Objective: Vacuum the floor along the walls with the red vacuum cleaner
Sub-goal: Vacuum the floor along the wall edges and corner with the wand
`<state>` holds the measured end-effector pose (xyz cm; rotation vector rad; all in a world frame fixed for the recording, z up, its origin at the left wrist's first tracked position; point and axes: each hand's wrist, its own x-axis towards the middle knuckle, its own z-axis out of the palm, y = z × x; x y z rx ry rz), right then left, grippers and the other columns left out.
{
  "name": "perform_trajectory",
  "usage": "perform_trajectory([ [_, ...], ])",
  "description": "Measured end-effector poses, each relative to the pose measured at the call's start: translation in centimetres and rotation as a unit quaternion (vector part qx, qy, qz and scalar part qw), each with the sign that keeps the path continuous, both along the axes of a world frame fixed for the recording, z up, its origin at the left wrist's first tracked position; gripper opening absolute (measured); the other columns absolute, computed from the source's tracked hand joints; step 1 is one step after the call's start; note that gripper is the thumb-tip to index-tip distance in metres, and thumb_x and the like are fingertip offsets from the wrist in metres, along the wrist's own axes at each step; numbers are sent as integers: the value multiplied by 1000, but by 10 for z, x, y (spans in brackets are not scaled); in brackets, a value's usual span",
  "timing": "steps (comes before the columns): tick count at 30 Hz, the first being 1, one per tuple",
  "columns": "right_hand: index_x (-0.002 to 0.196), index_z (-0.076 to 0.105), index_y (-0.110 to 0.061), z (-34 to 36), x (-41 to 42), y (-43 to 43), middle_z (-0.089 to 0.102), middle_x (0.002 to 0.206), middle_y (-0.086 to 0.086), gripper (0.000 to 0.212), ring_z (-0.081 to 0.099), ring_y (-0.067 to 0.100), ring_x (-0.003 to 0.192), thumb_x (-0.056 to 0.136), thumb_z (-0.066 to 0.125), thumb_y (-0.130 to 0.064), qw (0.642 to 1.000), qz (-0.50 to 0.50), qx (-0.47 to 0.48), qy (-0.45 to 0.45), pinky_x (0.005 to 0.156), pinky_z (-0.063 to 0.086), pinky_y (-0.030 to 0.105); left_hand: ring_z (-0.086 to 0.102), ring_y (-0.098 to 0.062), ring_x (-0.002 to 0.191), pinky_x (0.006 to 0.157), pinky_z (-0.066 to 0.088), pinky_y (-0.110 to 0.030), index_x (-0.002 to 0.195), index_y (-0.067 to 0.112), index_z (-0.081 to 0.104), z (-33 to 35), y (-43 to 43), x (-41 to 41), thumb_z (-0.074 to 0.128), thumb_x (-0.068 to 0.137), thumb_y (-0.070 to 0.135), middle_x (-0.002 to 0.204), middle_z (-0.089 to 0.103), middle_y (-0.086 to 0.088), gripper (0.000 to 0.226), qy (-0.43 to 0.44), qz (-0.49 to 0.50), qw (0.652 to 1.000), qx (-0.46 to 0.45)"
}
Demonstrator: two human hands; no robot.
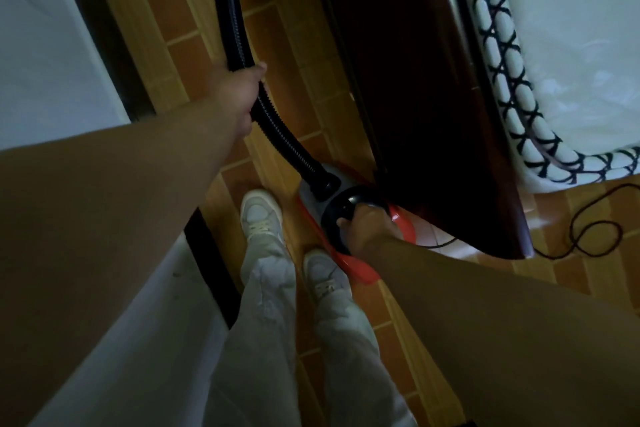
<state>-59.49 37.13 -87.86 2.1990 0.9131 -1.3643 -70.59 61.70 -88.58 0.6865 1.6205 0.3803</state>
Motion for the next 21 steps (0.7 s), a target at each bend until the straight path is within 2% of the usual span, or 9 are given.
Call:
perform_trajectory([
  [3, 144, 43, -2, -4, -4, 19, 48, 146, 23, 58, 47, 34, 137, 104, 48, -44, 1000, 0, -4, -2, 107, 44, 40, 64, -12, 85, 81, 59, -34, 125, 20, 56, 2, 17, 1, 68, 97, 22, 106, 65, 2, 31, 0, -2, 1000, 16],
  [7, 136, 53, -2, -10, -6, 43, 55, 138, 21, 49, 53, 38, 127, 103, 51, -38, 999, -22, -3, 23, 101, 46, 43, 63, -12, 83, 79, 59, -31, 133, 17, 53, 3, 38, 3, 67, 98, 21, 110, 64, 0, 38, -9, -6, 1000, 22],
  [11, 145, 40, 1, -14, -17, 55, 51, 143, 24, 58, 51, 36, 133, 107, 44, -42, 1000, 14, -9, -5, 105, 47, 42, 64, -12, 83, 70, 60, -27, 135, 17, 52, 2, 51, 4, 67, 97, 19, 115, 65, -2, 41, -20, -14, 999, 25],
  [14, 140, 46, -1, -20, -19, 60, 57, 137, 22, 59, 55, 34, 128, 104, 46, -48, 1000, 9, -2, -6, 102, 49, 40, 64, -13, 86, 73, 60, -27, 133, 16, 50, -3, 56, 2, 68, 97, 17, 120, 64, -5, 40, -19, -12, 999, 27],
  [18, 142, 46, -3, -23, -22, 64, 55, 140, 20, 57, 52, 35, 131, 104, 48, -45, 1000, 9, -18, 2, 105, 47, 41, 64, -14, 89, 66, 55, -27, 128, 21, 47, -8, 58, -5, 68, 97, 19, 111, 64, -2, 38, -13, -20, 1000, 20],
  [21, 138, 49, -1, -24, -23, 65, 57, 137, 19, 54, 55, 35, 128, 104, 50, -42, 1000, 5, -14, 5, 102, 49, 39, 65, -14, 91, 68, 55, -29, 128, 22, 48, -11, 62, -7, 68, 97, 18, 112, 65, -2, 38, -11, -28, 999, 15],
])
